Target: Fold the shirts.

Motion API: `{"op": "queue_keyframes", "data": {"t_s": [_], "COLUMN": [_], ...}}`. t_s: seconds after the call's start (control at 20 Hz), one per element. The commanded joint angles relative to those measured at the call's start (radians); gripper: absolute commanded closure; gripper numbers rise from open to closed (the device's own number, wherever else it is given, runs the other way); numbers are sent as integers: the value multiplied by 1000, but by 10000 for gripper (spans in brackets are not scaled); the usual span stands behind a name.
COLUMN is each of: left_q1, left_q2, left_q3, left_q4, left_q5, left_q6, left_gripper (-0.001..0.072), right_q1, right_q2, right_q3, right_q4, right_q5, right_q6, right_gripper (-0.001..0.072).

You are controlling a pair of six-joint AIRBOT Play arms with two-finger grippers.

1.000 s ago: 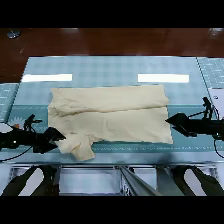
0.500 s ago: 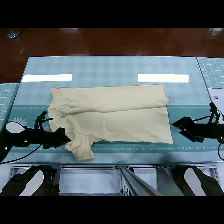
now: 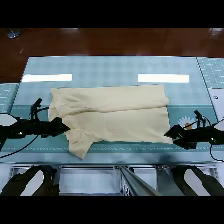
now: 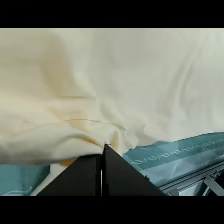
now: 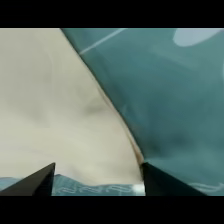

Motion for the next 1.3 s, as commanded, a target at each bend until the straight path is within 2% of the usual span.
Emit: {"op": "queue_keyframes", "data": {"t_s": [0.0, 0.05, 0.1, 0.15, 0.25, 0.3, 0.4, 0.5, 0.65, 0.85, 1.05, 1.1, 1.15, 1.2, 1.25], "left_q1": [0, 0, 0, 0, 1, 7, 32, 42, 33, 26, 13, 10, 12, 28, 55], "left_q2": [0, 0, 0, 0, -1, -6, -47, -139, -351, -610, -748, -761, -766, -766, -766], "left_q3": [34, 40, 51, 66, 120, 158, 233, 317, 503, 739, 832, 833, 835, 854, 891], "left_q4": [-4, -3, -4, -4, -3, -3, 5, 3, -22, -22, -22, -22, -18, 21, 91], "left_q5": [1, 1, 1, 0, 3, 9, 58, 106, 108, 69, 36, 37, 22, -11, -65], "left_q6": [4, 4, 4, 4, 13, 48, 37, 33, 25, -21, -23, -22, -7, 0, -18], "left_gripper": [675, 675, 675, 674, 675, 675, 675, 675, 675, 675, 674, 583, 145, 6, 7], "right_q1": [84, 102, 115, 119, 118, 118, 118, 128, 157, 182, 189, 192, 184, 166, 134], "right_q2": [-80, -95, -109, -116, -119, -119, -147, -226, -383, -577, -719, -738, -752, -753, -752], "right_q3": [10, 25, 46, 76, 169, 225, 348, 464, 617, 795, 912, 918, 928, 943, 964], "right_q4": [97, 97, 97, 98, 90, 78, 79, 117, 160, 207, 268, 290, 298, 289, 272], "right_q5": [-109, -119, -116, -102, -69, -69, -74, -73, -105, -136, -125, -132, -129, -111, -75], "right_q6": [-9, -7, -21, -32, -48, -46, -37, -46, -52, -46, -53, -56, -64, -89, -90], "right_gripper": [189, 350, 618, 693, 693, 693, 694, 694, 693, 693, 692, 576, 181, 95, 95]}}
